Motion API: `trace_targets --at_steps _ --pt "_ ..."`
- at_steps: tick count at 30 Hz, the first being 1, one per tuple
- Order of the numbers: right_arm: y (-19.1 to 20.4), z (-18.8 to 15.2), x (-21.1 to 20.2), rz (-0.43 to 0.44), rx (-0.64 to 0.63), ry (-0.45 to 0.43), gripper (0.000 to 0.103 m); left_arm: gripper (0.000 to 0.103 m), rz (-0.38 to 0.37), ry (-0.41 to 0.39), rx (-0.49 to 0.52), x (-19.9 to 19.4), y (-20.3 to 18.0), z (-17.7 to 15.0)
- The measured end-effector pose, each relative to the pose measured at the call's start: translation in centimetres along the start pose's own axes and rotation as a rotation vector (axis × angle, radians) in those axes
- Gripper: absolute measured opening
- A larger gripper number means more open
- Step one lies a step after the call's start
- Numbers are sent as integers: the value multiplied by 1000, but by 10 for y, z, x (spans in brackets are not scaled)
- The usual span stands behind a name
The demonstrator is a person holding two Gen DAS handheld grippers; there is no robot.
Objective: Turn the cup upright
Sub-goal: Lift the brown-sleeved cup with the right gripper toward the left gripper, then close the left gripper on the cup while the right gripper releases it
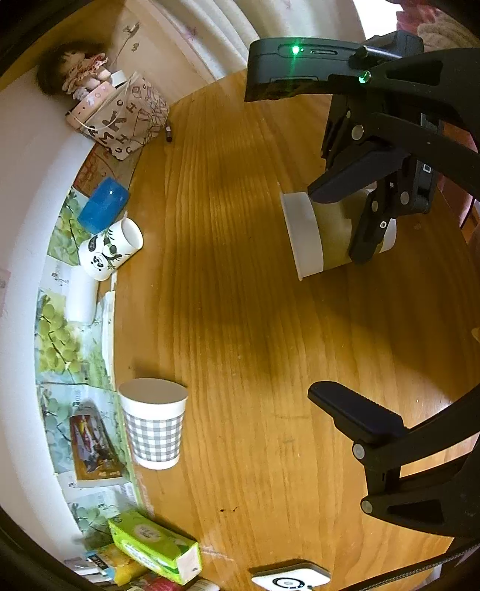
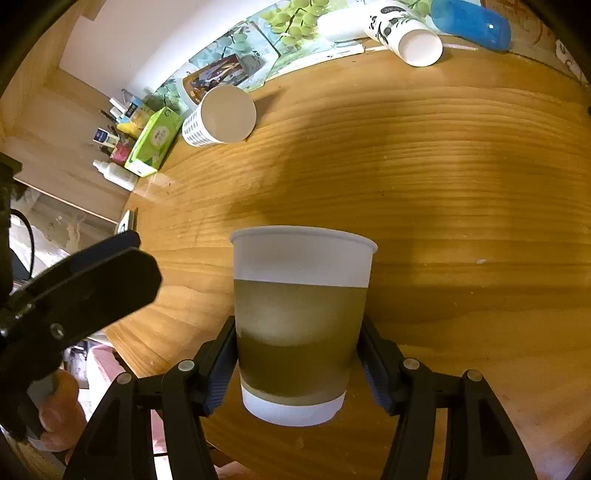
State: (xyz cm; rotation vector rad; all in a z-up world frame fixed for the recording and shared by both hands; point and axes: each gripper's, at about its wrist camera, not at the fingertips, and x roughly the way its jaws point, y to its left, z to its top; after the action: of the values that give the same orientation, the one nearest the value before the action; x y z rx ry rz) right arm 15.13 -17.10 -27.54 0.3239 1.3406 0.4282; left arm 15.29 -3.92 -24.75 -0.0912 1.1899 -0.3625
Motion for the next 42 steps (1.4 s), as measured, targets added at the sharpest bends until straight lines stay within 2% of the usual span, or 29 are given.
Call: trace_targets --at_steps 2,4,7,19,32,42 --pt "-3 0 -1 14 9 -2 64 98 -3 8 -6 3 -2 1" --pt "-7 -1 -2 45 28 -3 73 98 -8 14 -8 4 -4 2" --pt "-10 -2 -6 46 37 -10 79 98 -8 15 5 5 -10 3" --pt "-17 -14 -16 23 17 -10 80 98 -25 71 13 16 -22 10" --pt "-10 -37 -33 44 1 -44 80 98 -23 151 24 36 -34 12" --pt "-18 -52 -36 44 16 -59 80 98 -43 265 -74 59 -38 14"
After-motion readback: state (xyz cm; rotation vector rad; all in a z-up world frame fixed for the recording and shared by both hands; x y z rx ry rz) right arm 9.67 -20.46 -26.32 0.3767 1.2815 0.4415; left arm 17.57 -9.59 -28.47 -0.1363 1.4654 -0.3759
